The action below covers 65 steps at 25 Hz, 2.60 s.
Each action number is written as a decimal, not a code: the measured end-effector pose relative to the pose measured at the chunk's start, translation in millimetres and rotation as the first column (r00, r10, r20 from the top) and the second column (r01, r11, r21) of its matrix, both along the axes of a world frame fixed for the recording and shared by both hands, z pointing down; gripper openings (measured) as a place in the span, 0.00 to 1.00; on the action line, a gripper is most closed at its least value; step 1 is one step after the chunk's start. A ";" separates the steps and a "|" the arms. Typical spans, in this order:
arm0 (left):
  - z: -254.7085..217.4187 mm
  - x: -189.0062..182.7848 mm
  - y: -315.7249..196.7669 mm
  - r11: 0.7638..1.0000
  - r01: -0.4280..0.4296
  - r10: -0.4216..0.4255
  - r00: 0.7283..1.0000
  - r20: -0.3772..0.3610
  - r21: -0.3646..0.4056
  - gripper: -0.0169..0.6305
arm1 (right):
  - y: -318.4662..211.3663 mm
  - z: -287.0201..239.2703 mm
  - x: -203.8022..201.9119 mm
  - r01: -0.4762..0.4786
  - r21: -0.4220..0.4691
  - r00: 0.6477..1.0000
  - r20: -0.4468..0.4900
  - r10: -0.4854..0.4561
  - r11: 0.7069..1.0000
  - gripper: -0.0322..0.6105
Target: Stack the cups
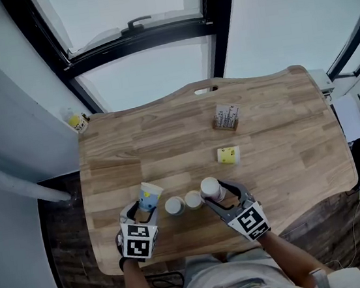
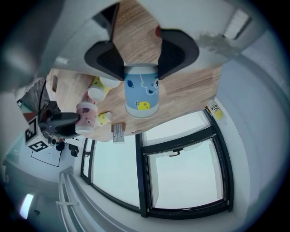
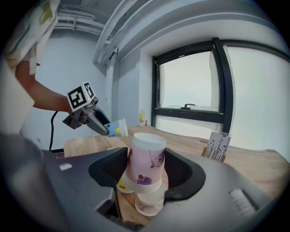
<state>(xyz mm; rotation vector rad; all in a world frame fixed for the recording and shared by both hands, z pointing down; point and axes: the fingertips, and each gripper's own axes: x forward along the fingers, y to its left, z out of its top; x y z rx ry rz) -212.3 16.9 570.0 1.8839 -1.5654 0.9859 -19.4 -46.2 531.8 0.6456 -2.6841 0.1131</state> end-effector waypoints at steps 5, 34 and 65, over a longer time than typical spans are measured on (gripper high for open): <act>18.7 -5.7 21.9 0.998 0.005 -0.004 1.000 0.019 -0.061 0.41 | -11.8 3.1 16.0 -0.050 0.006 0.999 -0.019 0.050 0.999 0.45; 53.1 8.1 45.8 0.984 -0.041 0.050 0.998 0.050 -0.171 0.41 | -1.1 -1.6 22.8 -0.016 0.044 0.998 -0.055 0.018 0.999 0.44; -4.3 14.3 34.8 0.980 -0.161 0.175 0.976 0.132 -0.113 0.41 | 29.0 -20.5 3.6 0.114 0.087 0.992 -0.071 -0.108 0.990 0.51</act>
